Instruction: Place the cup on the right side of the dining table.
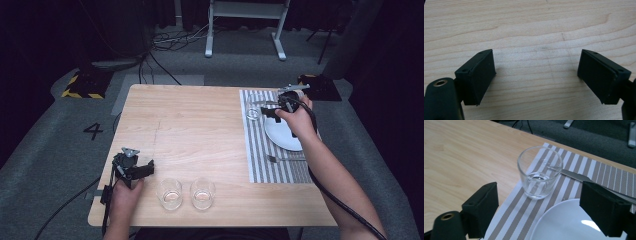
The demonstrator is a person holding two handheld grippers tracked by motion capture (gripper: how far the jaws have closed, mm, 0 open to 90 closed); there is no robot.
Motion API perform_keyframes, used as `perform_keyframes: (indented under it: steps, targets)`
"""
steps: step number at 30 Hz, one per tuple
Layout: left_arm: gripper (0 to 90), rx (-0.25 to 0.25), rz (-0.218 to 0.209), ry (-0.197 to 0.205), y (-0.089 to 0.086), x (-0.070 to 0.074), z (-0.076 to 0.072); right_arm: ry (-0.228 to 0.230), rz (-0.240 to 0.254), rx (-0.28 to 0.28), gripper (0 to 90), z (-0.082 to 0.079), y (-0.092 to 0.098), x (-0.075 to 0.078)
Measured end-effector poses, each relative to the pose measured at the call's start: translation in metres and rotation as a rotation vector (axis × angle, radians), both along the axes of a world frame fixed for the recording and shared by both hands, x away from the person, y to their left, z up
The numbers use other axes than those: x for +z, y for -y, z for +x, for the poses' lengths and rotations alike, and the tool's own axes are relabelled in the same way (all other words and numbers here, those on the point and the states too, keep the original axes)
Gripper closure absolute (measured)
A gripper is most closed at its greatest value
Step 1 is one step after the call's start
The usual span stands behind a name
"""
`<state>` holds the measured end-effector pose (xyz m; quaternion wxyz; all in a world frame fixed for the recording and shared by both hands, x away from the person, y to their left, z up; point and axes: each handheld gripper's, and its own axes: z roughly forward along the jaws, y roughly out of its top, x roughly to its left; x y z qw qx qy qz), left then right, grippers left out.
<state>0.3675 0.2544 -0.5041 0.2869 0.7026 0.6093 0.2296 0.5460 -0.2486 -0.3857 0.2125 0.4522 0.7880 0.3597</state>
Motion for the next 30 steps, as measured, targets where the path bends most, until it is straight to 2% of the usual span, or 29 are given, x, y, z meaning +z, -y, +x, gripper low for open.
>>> perform_keyframes:
  steps: [8, 13, 18, 23, 30]
  targets:
    - [14.9, -0.002, 0.000, 0.001, 0.000, 0.000, 0.000, 0.008, -0.009, 0.041, 16.0, -0.030, 0.006, 0.012]
    - [14.9, -0.002, 0.001, 0.001, 0.000, 0.000, 0.000, 0.062, -0.055, 0.043, 16.8, -0.052, 0.010, 0.022]
    - [14.8, -0.002, 0.001, 0.001, 0.000, 0.000, 0.000, 0.065, -0.031, 0.059, 16.9, -0.069, 0.017, 0.029]
    - [14.9, -0.002, 0.001, 0.001, 0.000, 0.000, 0.000, 0.088, -0.003, 0.065, 17.7, -0.085, 0.028, 0.034]
    - [14.9, -0.002, 0.001, 0.001, 0.000, 0.000, 0.000, 0.090, 0.028, 0.067, 17.9, -0.101, 0.042, 0.036]
